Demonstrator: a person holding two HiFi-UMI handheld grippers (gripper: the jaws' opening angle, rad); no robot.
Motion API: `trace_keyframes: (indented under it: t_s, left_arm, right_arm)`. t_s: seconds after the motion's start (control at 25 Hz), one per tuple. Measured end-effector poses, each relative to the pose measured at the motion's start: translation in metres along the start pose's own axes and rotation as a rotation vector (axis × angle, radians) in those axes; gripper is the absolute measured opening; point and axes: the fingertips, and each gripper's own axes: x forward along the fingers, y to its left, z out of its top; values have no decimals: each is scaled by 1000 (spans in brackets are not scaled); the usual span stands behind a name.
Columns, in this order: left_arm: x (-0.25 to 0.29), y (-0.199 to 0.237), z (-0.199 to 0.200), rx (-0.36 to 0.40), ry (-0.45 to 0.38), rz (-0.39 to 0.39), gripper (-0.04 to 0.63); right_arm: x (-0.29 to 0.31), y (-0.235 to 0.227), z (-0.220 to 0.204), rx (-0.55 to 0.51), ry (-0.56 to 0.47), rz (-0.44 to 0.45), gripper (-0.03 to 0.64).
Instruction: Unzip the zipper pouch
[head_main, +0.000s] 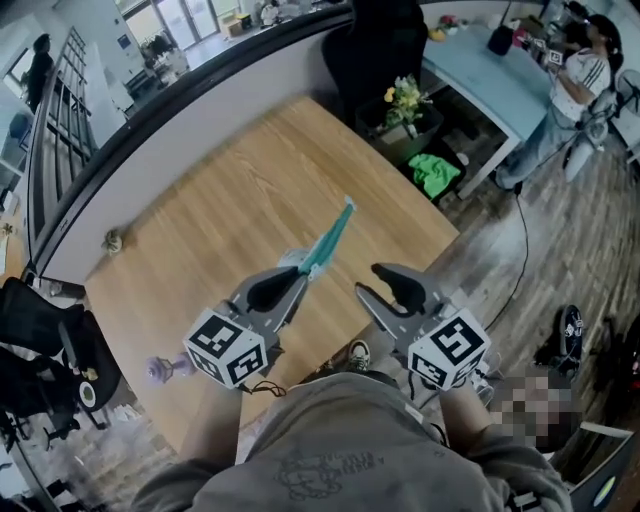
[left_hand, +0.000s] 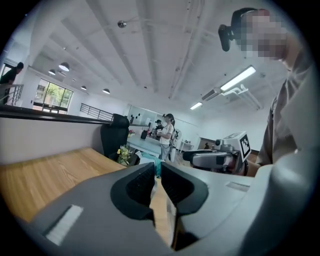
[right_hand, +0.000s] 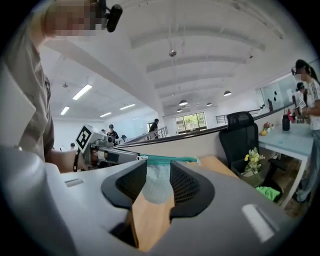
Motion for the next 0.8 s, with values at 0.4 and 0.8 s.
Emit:
trace_keyframes:
  t_s: [0.4,0.8]
  left_arm:
    - [0,-3,7,-1,8,18,41]
    - [11,-17,8,0,14,-14,41]
  right_arm:
    - [25,39,19,-286,64,112,144]
    - [41,48,7,-734,153,98,144]
